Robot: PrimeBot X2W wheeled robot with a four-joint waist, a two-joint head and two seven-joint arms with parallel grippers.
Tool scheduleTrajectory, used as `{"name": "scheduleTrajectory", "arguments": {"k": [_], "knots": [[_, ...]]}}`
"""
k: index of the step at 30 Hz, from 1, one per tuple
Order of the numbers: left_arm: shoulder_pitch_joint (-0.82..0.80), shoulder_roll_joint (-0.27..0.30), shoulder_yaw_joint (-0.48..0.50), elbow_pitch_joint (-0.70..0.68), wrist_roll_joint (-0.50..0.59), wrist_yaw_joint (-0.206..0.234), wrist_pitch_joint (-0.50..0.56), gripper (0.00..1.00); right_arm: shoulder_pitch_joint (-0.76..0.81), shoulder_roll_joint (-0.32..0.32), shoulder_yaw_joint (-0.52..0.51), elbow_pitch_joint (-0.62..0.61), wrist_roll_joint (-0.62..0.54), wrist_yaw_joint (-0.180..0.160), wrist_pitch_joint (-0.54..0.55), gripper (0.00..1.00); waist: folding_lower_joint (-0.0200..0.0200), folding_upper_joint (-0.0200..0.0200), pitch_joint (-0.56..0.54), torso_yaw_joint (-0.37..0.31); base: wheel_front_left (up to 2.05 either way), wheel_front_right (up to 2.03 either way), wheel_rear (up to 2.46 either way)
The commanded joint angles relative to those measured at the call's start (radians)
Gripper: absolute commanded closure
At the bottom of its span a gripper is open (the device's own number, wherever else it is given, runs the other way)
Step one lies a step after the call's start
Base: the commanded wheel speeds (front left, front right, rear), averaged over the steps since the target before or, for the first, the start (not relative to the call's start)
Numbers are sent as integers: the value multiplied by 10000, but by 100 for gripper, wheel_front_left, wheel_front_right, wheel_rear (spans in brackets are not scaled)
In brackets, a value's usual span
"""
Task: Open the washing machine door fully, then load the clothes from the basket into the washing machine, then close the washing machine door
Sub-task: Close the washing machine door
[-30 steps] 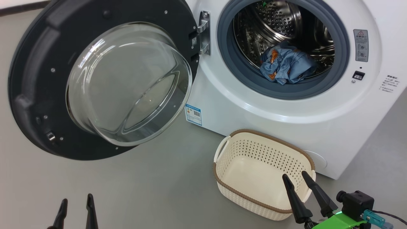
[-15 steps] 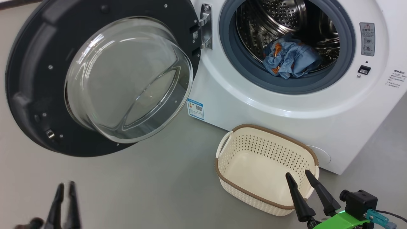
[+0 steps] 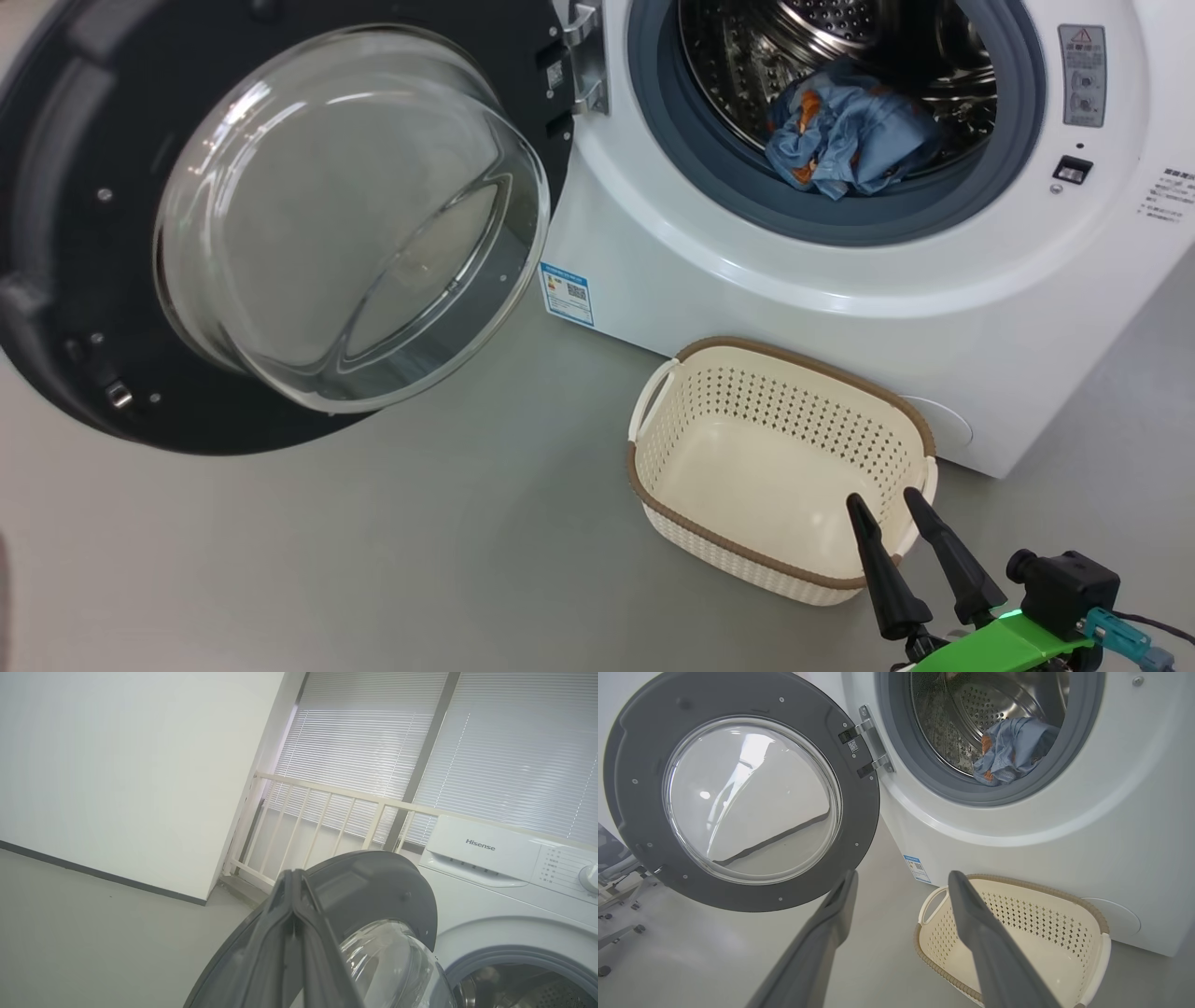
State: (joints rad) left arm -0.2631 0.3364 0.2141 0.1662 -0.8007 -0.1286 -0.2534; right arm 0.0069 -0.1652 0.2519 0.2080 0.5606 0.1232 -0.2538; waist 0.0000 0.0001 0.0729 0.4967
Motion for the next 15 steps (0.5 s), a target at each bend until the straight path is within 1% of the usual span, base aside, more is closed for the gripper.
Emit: {"name": "scheduleTrajectory", "arguments": {"k": [1,3,4,7,9,12,15], "knots": [[-642,800,444,18,-391,-21,97,100,-412,-118,141,-266,-116,75,-80,0,0,-1,134,-135,0,0,0],[-1149,1371,566,579,-1267,-21,333,100,-477,-120,146,-272,-129,75,-80,0,0,-1,217,-247,0,0,0],[-1403,1608,595,875,-1793,-21,588,100,-512,-118,131,-275,-133,75,-80,0,0,-1,259,-302,0,0,0],[-2027,2417,493,1744,-2929,-21,1426,100,-612,-89,117,-281,-153,75,-80,0,0,-1,389,-483,0,0,0],[-2396,2951,394,2320,-3371,-21,1801,100,-682,-76,117,-291,-173,75,-80,0,0,-1,518,-584,0,0,0],[-2982,3529,98,3238,-3845,-21,2357,100,-785,-86,161,-272,-208,75,-80,0,0,-1,694,-706,0,0,0],[-3571,3883,-220,4070,-4265,-21,2964,100,-879,-134,195,-266,-214,75,-80,0,0,-1,846,-780,0,0,0]]}}
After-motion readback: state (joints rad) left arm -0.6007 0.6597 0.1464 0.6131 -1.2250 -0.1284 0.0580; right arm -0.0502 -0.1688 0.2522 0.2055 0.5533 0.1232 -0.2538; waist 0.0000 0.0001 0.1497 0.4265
